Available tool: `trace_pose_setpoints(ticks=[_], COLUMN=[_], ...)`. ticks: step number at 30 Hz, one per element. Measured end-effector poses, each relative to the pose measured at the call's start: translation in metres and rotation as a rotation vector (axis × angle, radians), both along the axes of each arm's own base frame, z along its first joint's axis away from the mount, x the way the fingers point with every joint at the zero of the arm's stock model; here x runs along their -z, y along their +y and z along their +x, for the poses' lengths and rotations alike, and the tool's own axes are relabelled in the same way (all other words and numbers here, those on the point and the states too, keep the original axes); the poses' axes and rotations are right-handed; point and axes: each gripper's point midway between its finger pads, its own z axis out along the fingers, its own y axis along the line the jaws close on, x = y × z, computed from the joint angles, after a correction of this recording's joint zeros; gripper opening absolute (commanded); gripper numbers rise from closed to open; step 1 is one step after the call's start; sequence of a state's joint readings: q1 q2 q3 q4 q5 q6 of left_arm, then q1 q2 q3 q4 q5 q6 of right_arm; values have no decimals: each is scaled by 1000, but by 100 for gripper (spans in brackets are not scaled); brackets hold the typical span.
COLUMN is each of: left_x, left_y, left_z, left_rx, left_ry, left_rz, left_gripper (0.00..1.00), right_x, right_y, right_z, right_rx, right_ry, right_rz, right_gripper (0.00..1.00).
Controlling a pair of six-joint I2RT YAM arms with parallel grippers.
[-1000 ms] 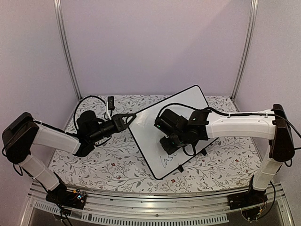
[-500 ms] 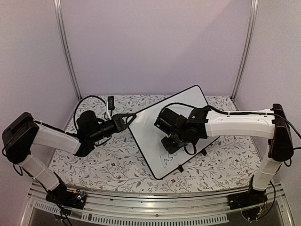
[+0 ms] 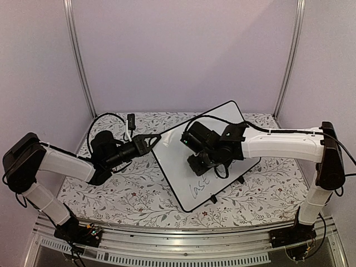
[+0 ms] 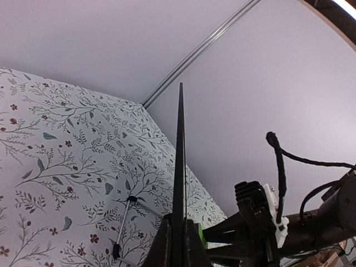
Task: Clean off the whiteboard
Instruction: Erase the whiteboard at the center of the board.
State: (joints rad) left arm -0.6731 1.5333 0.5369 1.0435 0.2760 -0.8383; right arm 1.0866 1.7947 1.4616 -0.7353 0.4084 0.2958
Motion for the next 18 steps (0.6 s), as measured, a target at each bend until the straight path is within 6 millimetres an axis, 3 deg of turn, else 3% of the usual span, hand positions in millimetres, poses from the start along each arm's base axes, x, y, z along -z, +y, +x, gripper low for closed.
trace_pose_setpoints(ticks=[8, 18], left_x=[-1, -1], left_y=[0, -1], left_z=[-1, -1], left_rx=[4, 6], left_ry=[-3, -5], left_rz=[-2, -3], left_gripper=[0, 0], right_x=[24, 32], right_y=[6, -12], right_z=[-35, -33], right_rx=[-45, 32], right_ry=[57, 79], right_rz=[-25, -23], right_gripper=[0, 0])
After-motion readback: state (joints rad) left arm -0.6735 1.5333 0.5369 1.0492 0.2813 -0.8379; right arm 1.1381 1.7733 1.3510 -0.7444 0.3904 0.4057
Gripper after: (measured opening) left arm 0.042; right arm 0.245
